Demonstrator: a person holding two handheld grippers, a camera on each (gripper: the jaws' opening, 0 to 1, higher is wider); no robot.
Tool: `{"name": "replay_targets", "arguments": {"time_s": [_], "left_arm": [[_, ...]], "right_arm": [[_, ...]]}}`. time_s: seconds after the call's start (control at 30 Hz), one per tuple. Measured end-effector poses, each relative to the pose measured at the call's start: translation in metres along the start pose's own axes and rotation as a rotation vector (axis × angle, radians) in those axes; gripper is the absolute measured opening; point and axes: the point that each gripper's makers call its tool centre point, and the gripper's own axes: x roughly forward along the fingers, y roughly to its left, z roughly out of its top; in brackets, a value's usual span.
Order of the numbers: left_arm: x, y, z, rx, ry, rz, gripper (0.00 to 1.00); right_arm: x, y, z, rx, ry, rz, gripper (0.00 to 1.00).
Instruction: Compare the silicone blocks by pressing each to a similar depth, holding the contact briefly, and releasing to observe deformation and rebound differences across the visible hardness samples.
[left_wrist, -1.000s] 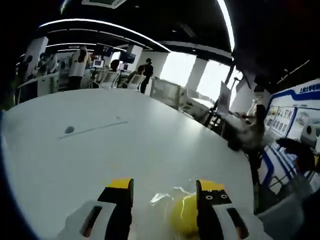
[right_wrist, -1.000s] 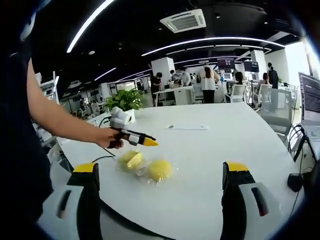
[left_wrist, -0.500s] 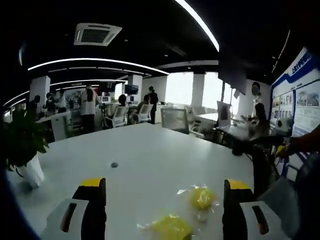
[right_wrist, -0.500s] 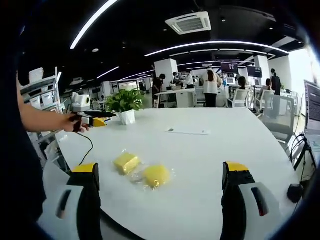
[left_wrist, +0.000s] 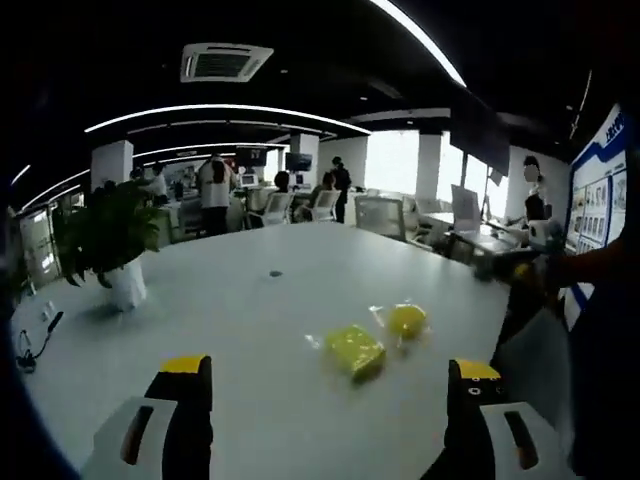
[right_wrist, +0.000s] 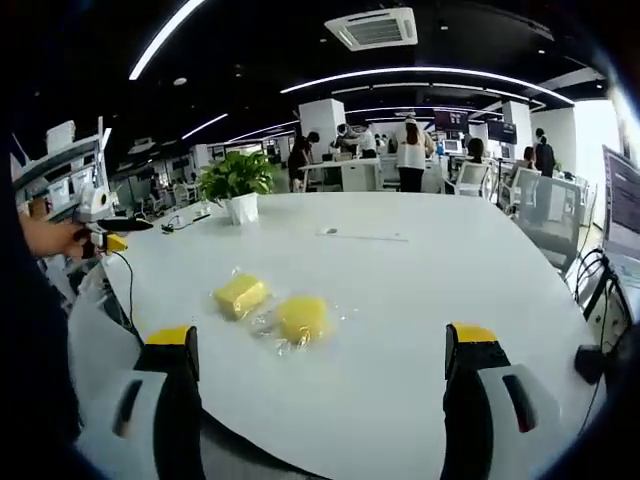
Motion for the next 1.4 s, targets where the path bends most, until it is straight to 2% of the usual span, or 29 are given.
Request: {"name": "replay_targets", "arguments": {"time_s": [0.07, 0.17, 0.2, 0.3, 0.33, 0.37, 0.4, 0.5, 0.6, 0.77, 0.87, 1.17, 1.4], "left_arm": [[-0.008, 0.002, -0.009, -0.035, -0.003, 0.008, 1.0], [-0.015, 0.004, -0.018, -0.012, -0.002, 0.018, 1.0], [-0.017, 0.016, -0.028, 0.007, 0.017, 0.024, 1.0], [-0.022, 0.027, -0.043, 0.007, 0.032, 0.025, 1.0], [-0.024, 0.03, -0.048, -0.01, 0.044, 0.029, 1.0], [-0.025, 0.032, -0.049, -0.025, 0.04, 0.027, 1.0], [-0.026, 0.032, -0.05, -0.033, 0.039, 0.024, 1.0], [-0.029, 0.042, -0.056, -0.039, 0.051, 0.032, 1.0], [-0.028, 0.038, -0.05, -0.035, 0.041, 0.028, 1.0], [-0.023, 0.036, -0.042, -0.012, 0.004, 0.035, 1.0], [-0.019, 0.033, -0.046, -0.001, 0.011, 0.023, 1.0], [-0.017, 0.033, -0.039, -0.026, -0.024, 0.031, 1.0], [-0.014, 0.032, -0.035, -0.044, -0.04, 0.039, 1.0]], "right_arm": [[-0.002, 0.003, -0.005, 0.002, 0.011, 0.002, 0.97], [-0.005, 0.005, -0.007, -0.013, 0.02, -0.008, 0.97], [-0.006, 0.004, -0.007, -0.018, 0.024, -0.012, 0.97], [-0.006, 0.004, -0.011, -0.031, 0.046, -0.003, 0.97], [-0.006, 0.007, -0.016, -0.041, 0.069, 0.014, 0.97], [-0.005, 0.01, -0.025, -0.048, 0.123, 0.038, 0.97], [-0.004, 0.009, -0.029, -0.052, 0.142, 0.036, 0.97], [-0.001, 0.003, -0.024, -0.064, 0.11, 0.017, 0.97], [0.003, 0.002, -0.019, -0.046, 0.095, 0.011, 0.97], [0.009, 0.002, -0.022, -0.035, 0.096, 0.004, 0.97], [0.01, 0.005, -0.022, -0.022, 0.091, 0.007, 0.97], [0.003, -0.001, -0.023, 0.026, 0.082, -0.006, 0.97], [-0.002, -0.002, -0.025, 0.028, 0.076, -0.015, 0.97]]}}
